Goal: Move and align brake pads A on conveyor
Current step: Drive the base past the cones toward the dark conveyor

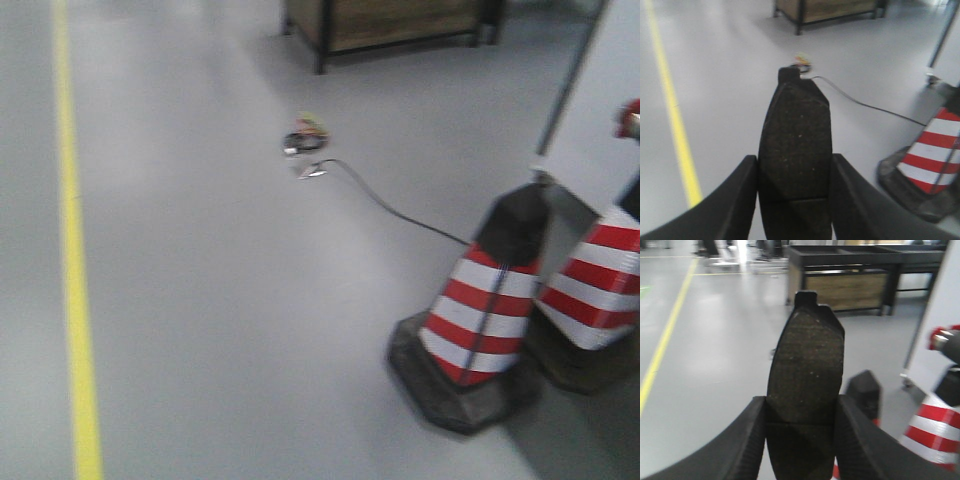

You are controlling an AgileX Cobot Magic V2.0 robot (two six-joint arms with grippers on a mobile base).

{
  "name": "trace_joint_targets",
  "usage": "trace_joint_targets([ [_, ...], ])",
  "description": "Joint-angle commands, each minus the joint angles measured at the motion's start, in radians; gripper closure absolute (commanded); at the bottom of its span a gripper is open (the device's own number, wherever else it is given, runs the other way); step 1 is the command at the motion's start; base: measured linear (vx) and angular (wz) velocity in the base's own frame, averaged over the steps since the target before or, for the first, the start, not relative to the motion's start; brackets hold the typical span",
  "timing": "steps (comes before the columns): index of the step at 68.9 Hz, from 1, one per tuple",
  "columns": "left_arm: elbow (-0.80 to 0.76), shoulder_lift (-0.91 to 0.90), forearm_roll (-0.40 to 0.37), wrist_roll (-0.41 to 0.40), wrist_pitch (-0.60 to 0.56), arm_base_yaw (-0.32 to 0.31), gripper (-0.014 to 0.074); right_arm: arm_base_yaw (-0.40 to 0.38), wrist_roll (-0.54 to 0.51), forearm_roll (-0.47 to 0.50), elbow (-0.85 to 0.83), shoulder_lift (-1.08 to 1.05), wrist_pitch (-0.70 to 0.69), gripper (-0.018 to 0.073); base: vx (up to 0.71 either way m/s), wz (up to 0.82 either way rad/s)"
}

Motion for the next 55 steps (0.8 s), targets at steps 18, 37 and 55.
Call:
trace_joint_targets([
  [18,-0.029,0.006,-0.010,-0.001,-0.088,-0.003,0.0602,-0.002,-0.011,-0.002,-0.029,0.008,-0.099,0.0561,0.24,-0.94],
  [37,-0.029,0.006,-0.010,-0.001,-0.088,-0.003,0.0602,-0.002,-0.011,-0.002,-0.029,0.008,-0.099,0.0561,0.23,-0.85],
  [55,-0.029,0.006,-0.010,-0.001,-0.088,-0.003,0.0602,-0.002,-0.011,-0.002,-0.029,0.008,-0.099,0.0561,0.19,-0.80],
])
